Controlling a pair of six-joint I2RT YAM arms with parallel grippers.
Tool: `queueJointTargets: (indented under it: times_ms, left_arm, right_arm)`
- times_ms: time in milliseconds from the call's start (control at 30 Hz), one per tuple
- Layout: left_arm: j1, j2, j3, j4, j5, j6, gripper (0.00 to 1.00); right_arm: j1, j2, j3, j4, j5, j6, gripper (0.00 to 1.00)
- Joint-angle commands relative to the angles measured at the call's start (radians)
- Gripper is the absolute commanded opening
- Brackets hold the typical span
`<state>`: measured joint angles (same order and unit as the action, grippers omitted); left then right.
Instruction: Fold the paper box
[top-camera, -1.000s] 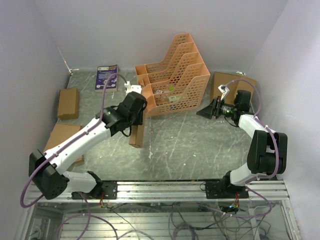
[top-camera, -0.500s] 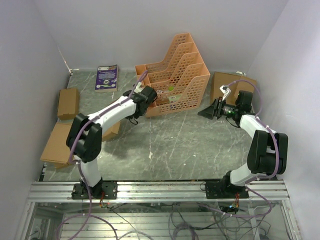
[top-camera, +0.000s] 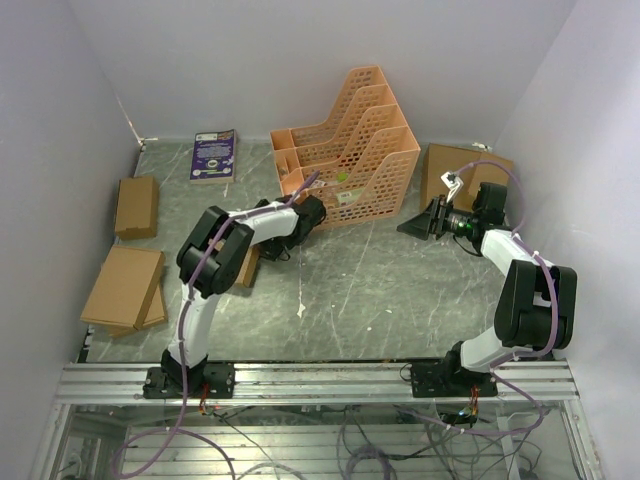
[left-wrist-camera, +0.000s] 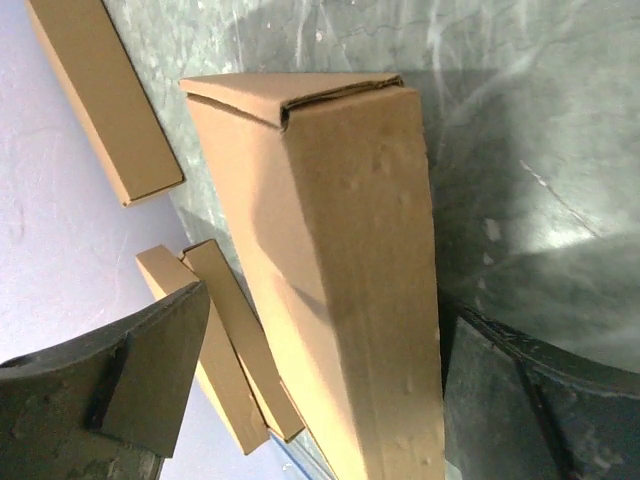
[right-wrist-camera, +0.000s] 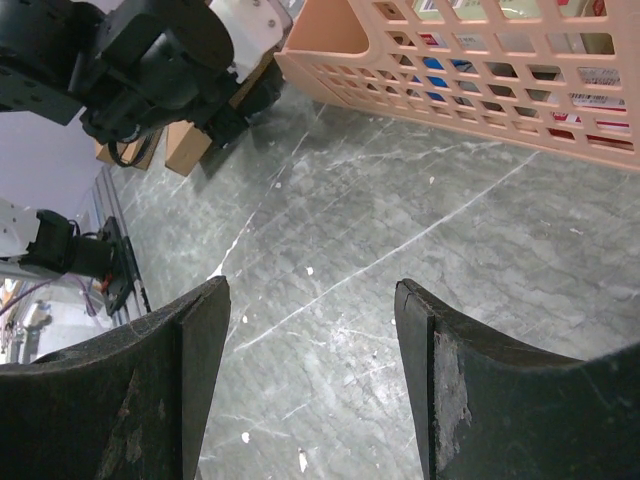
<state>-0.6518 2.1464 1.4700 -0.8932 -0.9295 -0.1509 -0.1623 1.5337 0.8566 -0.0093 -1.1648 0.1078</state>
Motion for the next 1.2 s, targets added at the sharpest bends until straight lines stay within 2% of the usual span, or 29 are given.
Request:
queueJointTargets:
  times_ms: [0,167,333,433,500,567,633,667,700,733,800,867,933,1033,1167]
  left_arm:
    - [-0.049,-0.097,-0.050,0.083,0.131,0.034,0.99]
    - [-0.079,-0.223,-0.143,0.141,0.305,0.055,1.00]
    - [-0.081,-0.278,-0.215,0.137,0.352,0.031,1.00]
    - [-0.043,-0.406,-0.260,0.198,0.493,0.036,0.99]
    - [0.037,-0.510,-0.291,0.255,0.627,0.037,0.95]
    - [0.144,-0.614,-0.327,0.318,0.771,0.023,0.90]
    - [0.300,-0.684,-0.372,0.386,0.904,-0.003,0.77]
    - [0.383,-0.712,-0.395,0.421,0.975,-0.024,0.74]
    - [0.462,-0.733,-0.423,0.460,1.038,-0.055,0.59]
    - [0.556,-0.745,-0.451,0.499,1.098,-0.083,0.49]
    - [0.726,-0.741,-0.506,0.585,1.202,-0.136,0.46]
    - [0.835,-0.700,-0.512,0.613,1.235,-0.168,0.46]
    - [0.882,-0.637,-0.484,0.600,1.228,-0.180,0.45]
    - [0.889,-0.533,-0.423,0.559,1.173,-0.173,0.43]
    - [0.886,-0.445,-0.364,0.486,1.072,-0.137,0.33]
  right_arm:
    - [-0.011,-0.015,0.007,0.002,-0.022,-0.009,0.66]
    - [-0.011,-0.015,0.004,0.009,-0.024,0.001,0.66]
    - [-0.011,-0.023,-0.003,0.018,-0.020,0.008,0.66]
    - [-0.009,-0.033,-0.008,0.011,-0.026,-0.009,0.65]
    - [0.017,-0.050,-0.001,-0.026,-0.025,-0.083,0.55]
    - [0.082,-0.075,0.012,-0.085,0.023,-0.168,0.36]
    - [0.190,-0.091,0.009,-0.097,0.069,-0.215,0.13]
    - [0.253,-0.094,0.008,-0.099,0.103,-0.235,0.03]
    - [0.316,-0.092,0.008,-0.101,0.144,-0.255,0.00]
    - [0.378,-0.085,0.007,-0.097,0.191,-0.267,0.00]
    - [0.501,-0.053,0.016,-0.080,0.317,-0.270,0.00]
    - [0.625,0.017,0.060,-0.074,0.451,-0.247,0.00]
    - [0.742,0.098,0.128,-0.081,0.560,-0.225,0.00]
    - [0.860,0.240,0.262,-0.048,0.716,-0.098,0.00]
    - [0.942,0.440,0.493,-0.103,0.908,0.133,0.00]
